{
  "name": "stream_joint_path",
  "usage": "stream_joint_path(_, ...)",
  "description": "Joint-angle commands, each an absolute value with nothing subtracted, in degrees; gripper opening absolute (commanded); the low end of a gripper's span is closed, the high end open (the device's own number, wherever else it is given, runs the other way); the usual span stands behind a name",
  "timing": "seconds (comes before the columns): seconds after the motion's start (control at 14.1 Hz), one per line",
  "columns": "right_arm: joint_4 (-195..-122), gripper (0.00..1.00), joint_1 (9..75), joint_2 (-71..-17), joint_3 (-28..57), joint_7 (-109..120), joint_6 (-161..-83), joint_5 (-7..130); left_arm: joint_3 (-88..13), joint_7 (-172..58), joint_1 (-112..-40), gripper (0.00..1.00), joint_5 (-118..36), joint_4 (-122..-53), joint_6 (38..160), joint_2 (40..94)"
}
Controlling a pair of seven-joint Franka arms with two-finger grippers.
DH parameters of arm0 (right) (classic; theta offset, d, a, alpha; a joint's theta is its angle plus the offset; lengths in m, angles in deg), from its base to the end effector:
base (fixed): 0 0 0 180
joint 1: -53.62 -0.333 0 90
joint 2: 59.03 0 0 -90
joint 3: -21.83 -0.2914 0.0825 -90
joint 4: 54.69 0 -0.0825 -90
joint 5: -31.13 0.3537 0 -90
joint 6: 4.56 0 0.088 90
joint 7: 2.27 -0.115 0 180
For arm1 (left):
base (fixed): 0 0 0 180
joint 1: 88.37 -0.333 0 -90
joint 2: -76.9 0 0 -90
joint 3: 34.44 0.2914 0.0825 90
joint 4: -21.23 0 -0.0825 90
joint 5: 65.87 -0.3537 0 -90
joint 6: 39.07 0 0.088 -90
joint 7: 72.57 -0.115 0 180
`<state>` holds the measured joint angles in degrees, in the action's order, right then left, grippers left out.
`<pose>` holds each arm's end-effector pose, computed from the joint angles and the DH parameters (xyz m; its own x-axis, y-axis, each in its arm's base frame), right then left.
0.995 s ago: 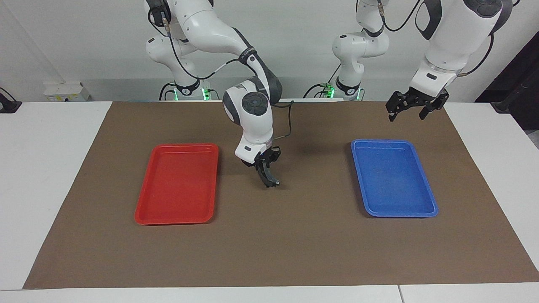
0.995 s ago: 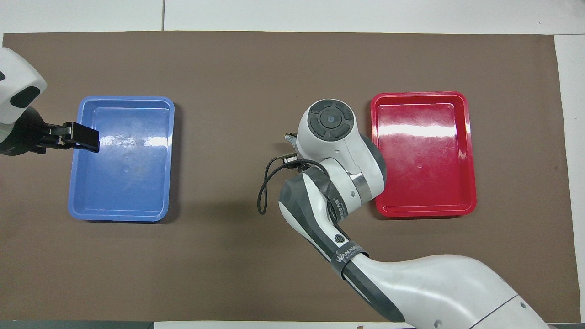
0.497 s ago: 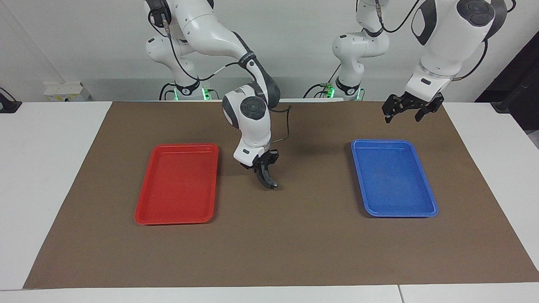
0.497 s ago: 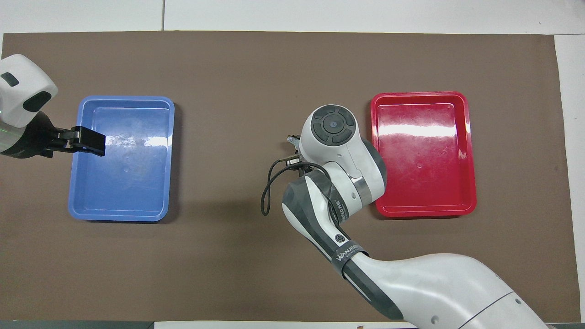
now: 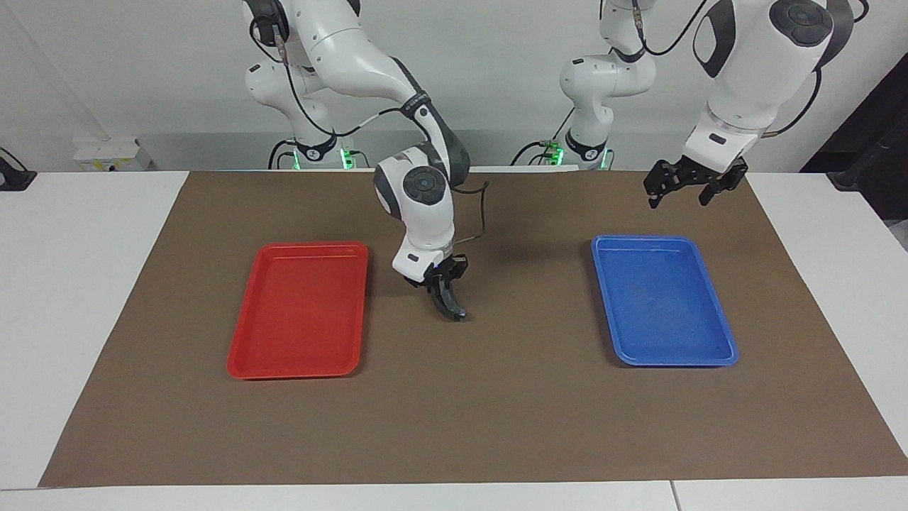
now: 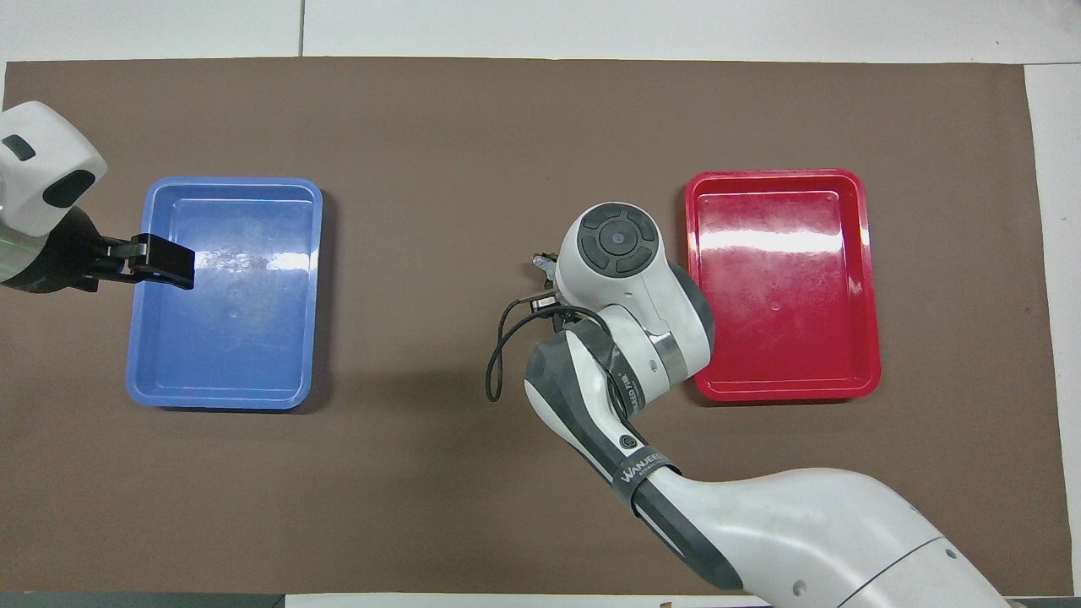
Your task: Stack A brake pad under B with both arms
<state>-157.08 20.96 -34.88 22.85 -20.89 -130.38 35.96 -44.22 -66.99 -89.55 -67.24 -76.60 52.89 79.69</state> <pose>0.5209 0.3259 0.3049 0.9834 0.1788 -0.0324 0.1769 -0.9828 -0.0528 0.5041 -0.0753 0.5593 0.9973 -0.0527 -0.0511 -0.0546 -0.9978 -0.0372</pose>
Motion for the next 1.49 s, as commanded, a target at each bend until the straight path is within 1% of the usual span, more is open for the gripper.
stream_joint_path(0.0,-158.5,0.00,20.8,-36.3,22.8,-21.4,-130.9,36.1,-43.7,-67.5,-89.8,0.99,-66.3,-78.7,53.8,81.3)
stream_joint_path(0.71,-160.0,0.01,19.8,-36.7,22.8,-22.1,-131.6,36.1,-43.6,-67.6,-89.8,0.99,-66.3,-79.1,54.2,81.1)
stream_joint_path(0.78,-160.0,0.01,20.0,-36.7,22.8,-22.1,-131.5,36.1,-43.6,-67.6,-89.8,0.99,-66.3,-79.1,54.3,81.1)
stream_joint_path(0.85,-160.1,0.05,20.0,-36.7,22.8,-22.1,-131.6,36.1,-43.6,-67.6,-89.8,0.99,-66.3,-79.2,54.3,81.1)
stream_joint_path(0.92,-160.2,0.17,20.0,-36.7,22.8,-22.1,-131.6,36.1,-43.6,-67.6,-89.8,0.99,-66.3,-79.2,54.3,81.1)
stream_joint_path(0.99,-160.2,0.41,20.0,-36.7,22.8,-22.2,-131.6,36.1,-43.6,-67.6,-89.8,0.99,-66.3,-79.2,54.2,81.1)
stream_joint_path(1.07,-160.2,0.82,20.0,-36.7,22.8,-22.3,-131.5,36.2,-43.6,-67.4,-89.8,0.99,-66.3,-79.2,54.2,81.0)
stream_joint_path(1.14,-160.1,1.00,20.0,-36.8,22.8,-22.2,-131.5,36.2,-43.7,-67.1,-89.8,0.99,-66.0,-79.1,54.3,80.9)
stream_joint_path(1.28,-159.2,1.00,20.7,-37.4,22.8,-22.1,-130.7,36.2,-43.7,-67.1,-89.8,0.99,-65.5,-79.1,54.1,80.9)
stream_joint_path(1.42,-158.6,1.00,21.3,-39.5,23.3,-22.1,-129.8,36.1,-43.7,-67.2,-89.6,0.99,-65.5,-79.2,54.2,80.9)
